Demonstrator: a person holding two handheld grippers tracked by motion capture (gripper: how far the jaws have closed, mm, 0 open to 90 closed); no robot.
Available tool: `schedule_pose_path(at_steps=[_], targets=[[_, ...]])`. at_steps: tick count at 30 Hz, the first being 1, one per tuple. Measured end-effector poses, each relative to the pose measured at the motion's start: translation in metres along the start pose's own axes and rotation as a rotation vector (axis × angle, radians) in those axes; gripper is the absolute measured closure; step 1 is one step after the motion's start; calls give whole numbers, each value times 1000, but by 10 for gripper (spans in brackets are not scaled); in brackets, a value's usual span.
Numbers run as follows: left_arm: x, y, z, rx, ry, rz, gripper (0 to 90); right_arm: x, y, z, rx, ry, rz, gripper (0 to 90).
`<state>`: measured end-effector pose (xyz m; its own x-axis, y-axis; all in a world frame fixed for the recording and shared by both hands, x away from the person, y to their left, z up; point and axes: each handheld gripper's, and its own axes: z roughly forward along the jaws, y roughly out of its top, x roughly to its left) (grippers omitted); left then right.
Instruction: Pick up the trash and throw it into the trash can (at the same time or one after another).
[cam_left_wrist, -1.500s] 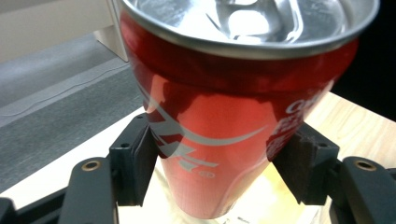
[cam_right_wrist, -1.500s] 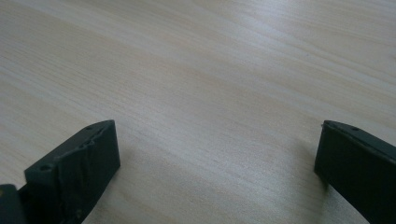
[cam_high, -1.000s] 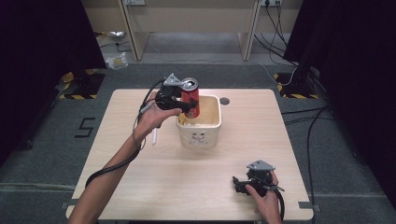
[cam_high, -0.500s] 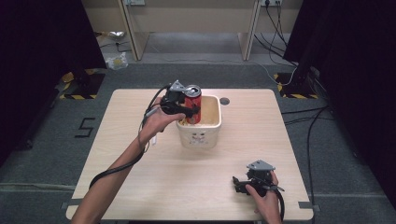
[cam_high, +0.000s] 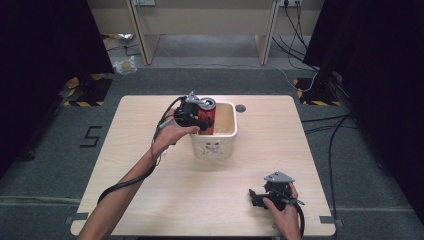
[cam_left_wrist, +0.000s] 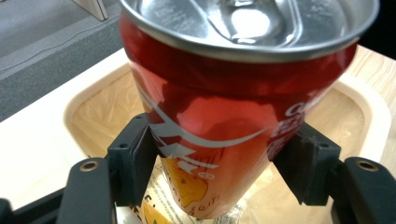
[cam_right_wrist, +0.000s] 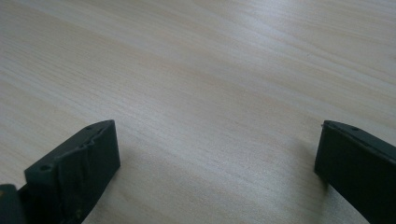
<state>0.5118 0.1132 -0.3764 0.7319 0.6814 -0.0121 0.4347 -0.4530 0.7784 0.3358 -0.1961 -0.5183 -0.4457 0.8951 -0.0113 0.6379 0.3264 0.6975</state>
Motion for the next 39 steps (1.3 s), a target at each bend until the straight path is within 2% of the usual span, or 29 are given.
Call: schedule_pose_path(at_steps=[16,26,39], targets=[[0,-3,2,13,-15,-10,325,0,0,0,2,0,0,2],[3,-4,-1,0,-16,-27,329,0,0,0,2,3,2,2],[6,7,-28,-59,-4,-50,282,0,0,0,0,4,1,2]])
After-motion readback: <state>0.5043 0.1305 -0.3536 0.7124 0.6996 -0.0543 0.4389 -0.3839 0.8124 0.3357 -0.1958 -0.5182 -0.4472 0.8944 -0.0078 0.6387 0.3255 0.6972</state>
